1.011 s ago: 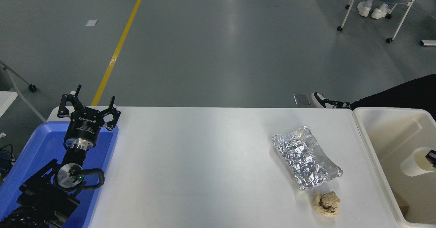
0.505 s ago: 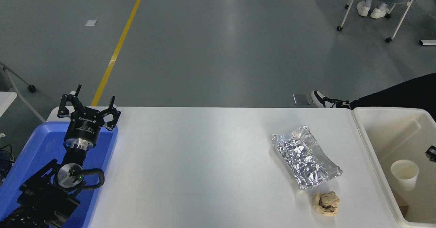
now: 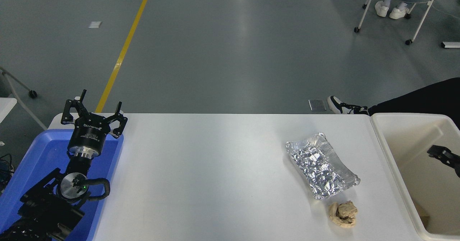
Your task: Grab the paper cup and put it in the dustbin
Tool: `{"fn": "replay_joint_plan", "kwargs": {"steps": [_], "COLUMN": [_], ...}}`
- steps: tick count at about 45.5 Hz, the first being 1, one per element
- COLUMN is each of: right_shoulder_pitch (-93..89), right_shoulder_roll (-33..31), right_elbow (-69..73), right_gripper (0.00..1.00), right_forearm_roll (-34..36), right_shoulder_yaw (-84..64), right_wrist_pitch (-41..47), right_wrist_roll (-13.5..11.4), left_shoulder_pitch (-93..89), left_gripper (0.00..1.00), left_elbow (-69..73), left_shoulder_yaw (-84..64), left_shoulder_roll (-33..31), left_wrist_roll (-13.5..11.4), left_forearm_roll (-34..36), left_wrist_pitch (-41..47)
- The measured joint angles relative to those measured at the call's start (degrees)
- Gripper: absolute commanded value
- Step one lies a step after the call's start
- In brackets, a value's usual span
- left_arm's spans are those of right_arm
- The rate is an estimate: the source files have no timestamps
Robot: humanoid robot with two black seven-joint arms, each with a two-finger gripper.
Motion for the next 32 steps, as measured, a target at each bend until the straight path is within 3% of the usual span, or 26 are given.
{"fn": "replay_joint_plan", "kwargs": {"steps": [7, 15, 21, 32], "right_shoulder_pitch": [10.6, 25.9, 40.9, 58.2], "right_shoulder_roll": [-3.0, -3.4, 0.6, 14.9], "right_elbow": [12.3, 23.0, 30.3, 35.9], "right_gripper": [1.00, 1.00, 1.00, 1.00], "right_forearm_roll": [0.7, 2.6, 8.1, 18.5], "right_shoulder_yaw": [-7.9, -18.0, -27.2, -36.3], "right_wrist_pitch": [1.7, 9.7, 16.7, 25.1], "right_wrist_roll": [-0.4, -0.6, -0.6, -0.7], "left_shoulder_pitch": [0.0, -0.1, -0.1, 0.0], "left_gripper": [1.00, 1.00, 1.00, 1.00], "left_elbow": [0.0, 0.0, 0.0, 0.0], "left_shoulder_yaw": [0.0, 0.0, 0.0, 0.0], "left_shoulder_roll": [0.0, 0.0, 0.0, 0.0], "left_wrist_roll": [0.0, 0.1, 0.1, 0.1], "left_forearm_roll": [0.1, 0.1, 0.1, 0.1], "left_wrist_pitch": [-0.1, -0.2, -0.2, -0.2]}}
